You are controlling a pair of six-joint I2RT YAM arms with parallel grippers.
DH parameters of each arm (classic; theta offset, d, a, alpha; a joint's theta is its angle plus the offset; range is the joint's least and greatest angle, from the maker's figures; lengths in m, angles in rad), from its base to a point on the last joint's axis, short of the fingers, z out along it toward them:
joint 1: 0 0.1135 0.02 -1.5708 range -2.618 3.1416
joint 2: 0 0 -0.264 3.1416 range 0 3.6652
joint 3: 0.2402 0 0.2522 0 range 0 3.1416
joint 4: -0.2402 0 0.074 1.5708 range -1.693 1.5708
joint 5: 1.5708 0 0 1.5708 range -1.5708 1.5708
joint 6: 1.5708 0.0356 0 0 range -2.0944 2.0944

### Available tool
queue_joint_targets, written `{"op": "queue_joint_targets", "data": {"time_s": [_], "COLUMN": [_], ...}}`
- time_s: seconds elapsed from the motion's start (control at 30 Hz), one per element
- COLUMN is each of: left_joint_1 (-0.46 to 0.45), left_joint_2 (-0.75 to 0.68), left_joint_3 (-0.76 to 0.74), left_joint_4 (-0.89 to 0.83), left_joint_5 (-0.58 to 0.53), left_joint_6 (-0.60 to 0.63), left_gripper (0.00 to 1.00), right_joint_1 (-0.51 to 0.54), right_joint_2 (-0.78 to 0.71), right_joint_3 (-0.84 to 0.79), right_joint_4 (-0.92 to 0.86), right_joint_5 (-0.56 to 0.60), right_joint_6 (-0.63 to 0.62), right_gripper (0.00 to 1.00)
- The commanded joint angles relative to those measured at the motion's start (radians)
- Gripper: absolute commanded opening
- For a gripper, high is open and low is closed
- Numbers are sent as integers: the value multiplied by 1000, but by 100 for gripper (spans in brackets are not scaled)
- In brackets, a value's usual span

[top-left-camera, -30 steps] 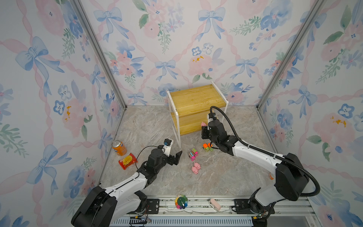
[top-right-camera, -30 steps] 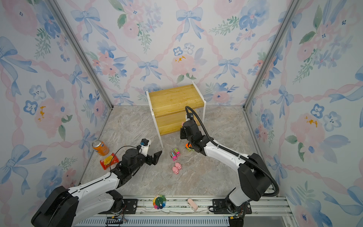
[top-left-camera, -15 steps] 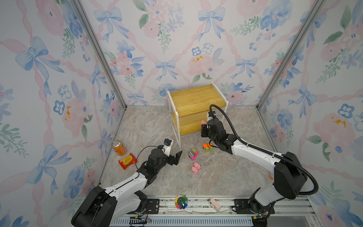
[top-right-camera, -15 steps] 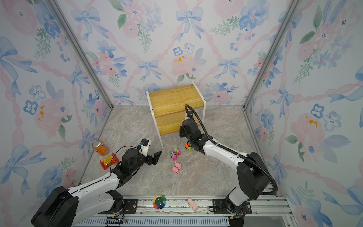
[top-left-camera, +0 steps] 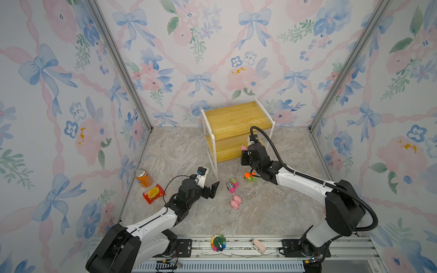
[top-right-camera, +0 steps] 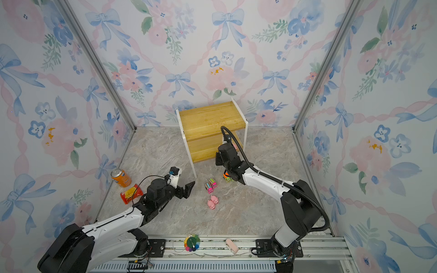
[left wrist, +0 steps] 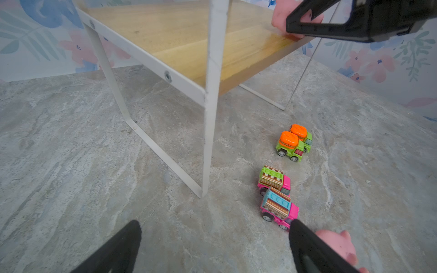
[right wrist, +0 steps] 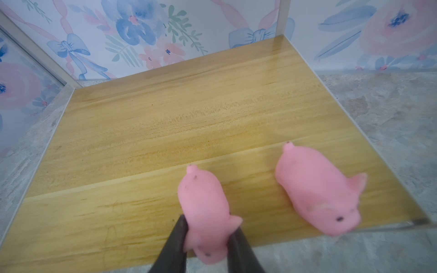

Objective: Place and organize the plastic toys onto the shelf
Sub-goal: 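Lower the pig onto the lower shelf and open the right gripper, then withdraw the right gripper back over the remaining pink pigs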

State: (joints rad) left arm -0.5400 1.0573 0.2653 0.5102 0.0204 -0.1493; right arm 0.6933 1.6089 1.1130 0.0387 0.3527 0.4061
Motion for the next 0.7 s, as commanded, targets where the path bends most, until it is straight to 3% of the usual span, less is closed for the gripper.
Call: {"op": "queue_joint_targets", "data": {"time_s": [0.0,0.67], "left_joint_1": [6,7], "left_joint_2": [-3,-7], "left_joint_3": [-8,-8], "left_joint_4": [22,21], "left_joint_5": [4,5], "left_joint_6": [15,17], "left_gripper": [98,98], "right_joint_1": [-9,-6], "right_joint_2": [20,-37], "right_joint_3": [25,-17], "right_joint_4": [0,-23], "right_joint_5": [8,-11], "right_joint_6": [18,20], "right_gripper": [31,47]}}
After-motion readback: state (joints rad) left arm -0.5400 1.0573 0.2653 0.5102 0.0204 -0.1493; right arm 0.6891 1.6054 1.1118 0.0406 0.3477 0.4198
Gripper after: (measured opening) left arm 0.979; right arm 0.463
